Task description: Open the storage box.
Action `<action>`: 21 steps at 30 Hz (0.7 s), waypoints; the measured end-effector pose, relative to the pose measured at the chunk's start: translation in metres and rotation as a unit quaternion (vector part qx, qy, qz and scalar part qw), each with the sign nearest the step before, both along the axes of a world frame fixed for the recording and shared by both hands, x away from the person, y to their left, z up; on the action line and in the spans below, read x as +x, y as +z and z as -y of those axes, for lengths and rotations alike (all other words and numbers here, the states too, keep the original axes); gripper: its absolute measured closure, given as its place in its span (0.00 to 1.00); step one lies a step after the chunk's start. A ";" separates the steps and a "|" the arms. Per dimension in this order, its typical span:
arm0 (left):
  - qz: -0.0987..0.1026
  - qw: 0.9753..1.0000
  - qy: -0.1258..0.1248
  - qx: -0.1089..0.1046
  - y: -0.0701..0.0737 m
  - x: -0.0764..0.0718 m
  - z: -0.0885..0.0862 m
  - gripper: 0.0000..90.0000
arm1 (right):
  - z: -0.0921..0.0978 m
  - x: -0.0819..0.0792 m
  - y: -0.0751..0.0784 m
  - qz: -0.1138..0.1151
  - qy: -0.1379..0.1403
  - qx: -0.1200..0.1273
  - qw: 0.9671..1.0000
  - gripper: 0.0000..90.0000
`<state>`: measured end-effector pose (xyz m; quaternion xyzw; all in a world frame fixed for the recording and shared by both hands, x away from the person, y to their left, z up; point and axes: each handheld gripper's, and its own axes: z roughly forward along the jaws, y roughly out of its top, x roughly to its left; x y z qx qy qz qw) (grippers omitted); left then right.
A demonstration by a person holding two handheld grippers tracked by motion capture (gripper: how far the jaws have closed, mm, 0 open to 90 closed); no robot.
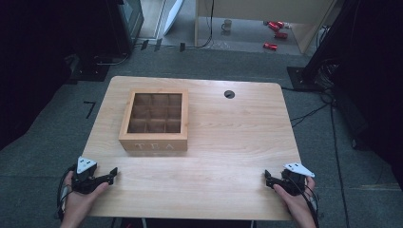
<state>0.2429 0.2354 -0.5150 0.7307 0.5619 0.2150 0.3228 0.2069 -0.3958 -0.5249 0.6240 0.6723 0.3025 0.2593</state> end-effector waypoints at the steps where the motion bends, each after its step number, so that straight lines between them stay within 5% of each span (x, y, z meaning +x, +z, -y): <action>1: 0.000 1.000 0.001 0.001 0.000 0.000 0.000 0.19 | 0.000 0.000 0.000 0.000 0.000 -0.001 1.000 0.13; 6: 0.011 1.000 -0.004 0.016 0.004 0.003 0.005 0.19 | -0.001 0.001 0.000 -0.001 -0.003 0.000 1.000 0.13; 15: 0.036 0.999 -0.028 -0.005 0.026 0.023 0.014 0.19 | -0.004 0.002 0.004 -0.005 -0.010 -0.019 1.000 0.13; 21: 0.038 0.998 -0.050 -0.011 0.034 0.038 0.025 0.20 | -0.011 0.004 0.016 0.012 -0.010 -0.007 1.000 0.14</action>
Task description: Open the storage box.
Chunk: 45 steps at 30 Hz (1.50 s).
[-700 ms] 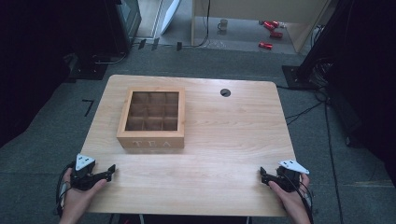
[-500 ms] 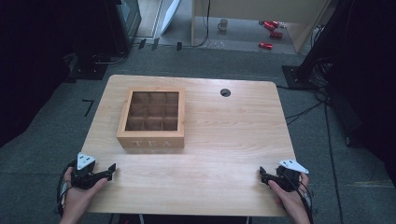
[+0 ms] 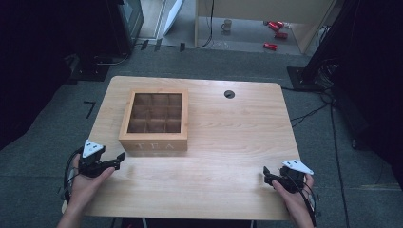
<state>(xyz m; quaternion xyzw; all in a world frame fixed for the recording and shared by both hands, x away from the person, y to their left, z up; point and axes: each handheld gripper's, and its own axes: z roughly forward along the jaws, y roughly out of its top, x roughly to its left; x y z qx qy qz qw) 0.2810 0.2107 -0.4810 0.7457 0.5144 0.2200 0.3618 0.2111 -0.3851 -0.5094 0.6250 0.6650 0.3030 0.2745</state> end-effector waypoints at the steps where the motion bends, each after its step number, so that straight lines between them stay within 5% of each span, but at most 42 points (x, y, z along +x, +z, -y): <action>1: 0.000 1.000 -0.004 0.000 0.001 0.002 0.002 0.20 | -0.002 0.001 0.002 0.002 0.001 -0.001 1.000 0.14; 9: -0.006 1.000 -0.015 -0.018 0.005 0.018 0.010 0.27 | -0.018 0.009 0.011 0.012 0.023 -0.002 1.000 0.15; 17: -0.037 0.998 -0.055 -0.023 0.002 0.033 0.021 0.33 | -0.036 0.019 0.026 0.029 0.042 0.004 0.999 0.15; 21: -0.039 0.998 -0.042 -0.022 -0.002 0.036 0.025 0.34 | -0.049 0.028 0.032 0.033 0.050 0.001 0.998 0.15; 27: -0.029 0.998 -0.044 -0.040 -0.008 0.035 0.017 0.45 | -0.077 0.043 0.043 0.045 0.073 -0.004 0.996 0.15; 45: -0.036 0.997 -0.049 -0.051 0.000 0.035 0.011 0.51 | -0.173 0.091 0.054 0.045 0.139 0.006 0.989 0.15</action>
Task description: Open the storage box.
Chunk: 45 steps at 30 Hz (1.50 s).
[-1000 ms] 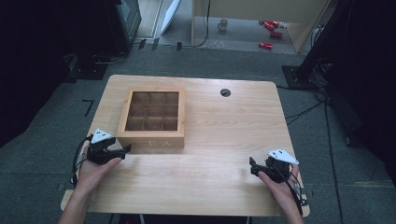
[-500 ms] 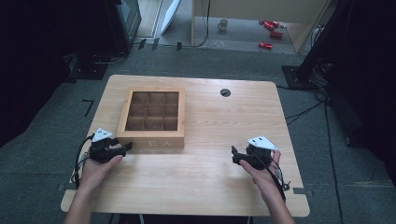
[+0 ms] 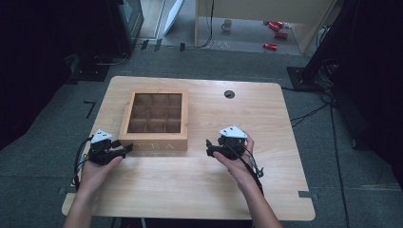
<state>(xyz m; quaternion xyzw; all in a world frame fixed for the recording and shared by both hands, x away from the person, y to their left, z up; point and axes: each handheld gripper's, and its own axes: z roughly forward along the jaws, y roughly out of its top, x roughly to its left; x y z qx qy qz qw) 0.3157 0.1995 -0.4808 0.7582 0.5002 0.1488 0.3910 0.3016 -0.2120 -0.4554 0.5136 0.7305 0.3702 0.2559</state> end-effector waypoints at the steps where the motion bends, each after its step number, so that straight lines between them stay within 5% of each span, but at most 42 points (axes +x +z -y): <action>1: -0.001 1.000 0.001 -0.004 0.000 0.000 0.000 0.52 | -0.004 0.002 0.001 0.001 0.002 0.004 1.000 0.15; 13: 0.011 0.999 0.000 -0.037 0.010 -0.001 -0.008 0.56 | -0.036 0.015 0.001 0.001 0.029 0.026 0.999 0.15; 45: 0.023 0.999 -0.001 -0.024 0.020 -0.001 -0.006 0.59 | -0.078 0.011 -0.012 0.004 0.090 0.029 0.996 0.16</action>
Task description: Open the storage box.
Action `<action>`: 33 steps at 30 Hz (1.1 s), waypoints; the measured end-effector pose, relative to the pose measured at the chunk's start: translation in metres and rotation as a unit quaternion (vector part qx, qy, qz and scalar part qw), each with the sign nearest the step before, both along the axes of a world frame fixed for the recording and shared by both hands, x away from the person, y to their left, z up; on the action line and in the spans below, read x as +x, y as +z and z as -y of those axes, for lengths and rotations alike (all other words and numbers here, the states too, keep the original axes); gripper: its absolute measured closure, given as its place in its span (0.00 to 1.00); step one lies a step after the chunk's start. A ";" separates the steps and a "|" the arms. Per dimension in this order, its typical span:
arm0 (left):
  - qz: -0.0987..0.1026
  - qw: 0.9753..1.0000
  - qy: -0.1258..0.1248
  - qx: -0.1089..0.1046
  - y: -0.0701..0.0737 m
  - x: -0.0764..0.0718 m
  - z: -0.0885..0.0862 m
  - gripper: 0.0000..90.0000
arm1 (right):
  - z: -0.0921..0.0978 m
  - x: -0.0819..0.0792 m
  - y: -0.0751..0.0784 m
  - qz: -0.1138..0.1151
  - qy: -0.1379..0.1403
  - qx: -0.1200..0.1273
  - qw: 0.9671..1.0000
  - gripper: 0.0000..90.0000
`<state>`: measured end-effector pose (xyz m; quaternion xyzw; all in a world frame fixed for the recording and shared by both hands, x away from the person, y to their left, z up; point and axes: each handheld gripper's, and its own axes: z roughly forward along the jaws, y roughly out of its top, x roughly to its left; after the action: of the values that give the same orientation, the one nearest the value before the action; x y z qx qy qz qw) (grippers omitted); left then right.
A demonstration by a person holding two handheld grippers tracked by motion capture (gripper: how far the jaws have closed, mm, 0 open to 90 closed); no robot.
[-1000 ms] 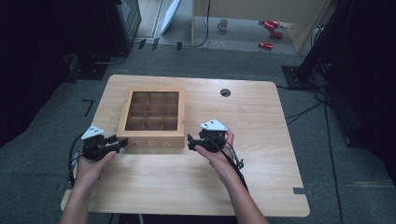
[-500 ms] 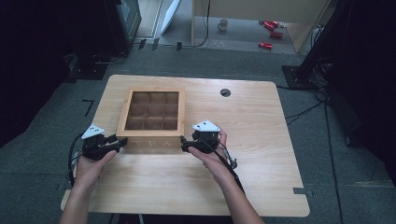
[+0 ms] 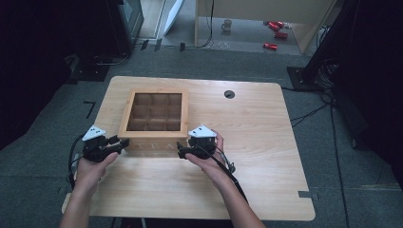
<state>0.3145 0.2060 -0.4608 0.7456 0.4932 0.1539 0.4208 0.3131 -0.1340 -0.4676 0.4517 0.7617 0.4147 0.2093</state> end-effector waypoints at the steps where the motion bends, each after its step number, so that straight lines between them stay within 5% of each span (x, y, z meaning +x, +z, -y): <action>1: 0.000 1.000 0.000 0.000 0.000 0.000 0.000 0.59 | -0.001 0.001 -0.001 0.000 -0.003 0.000 1.000 0.17; 11: 0.002 1.000 0.002 -0.008 0.000 0.001 -0.002 0.59 | -0.006 0.003 0.000 0.025 -0.011 0.003 1.000 0.25; 33: 0.014 1.000 0.007 -0.020 0.001 0.000 -0.002 0.58 | -0.014 0.003 0.000 0.041 0.007 0.010 0.999 0.39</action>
<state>0.3144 0.2083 -0.4597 0.7311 0.4954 0.1574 0.4419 0.3160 -0.1201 -0.4671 0.4315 0.7512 0.4419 0.2327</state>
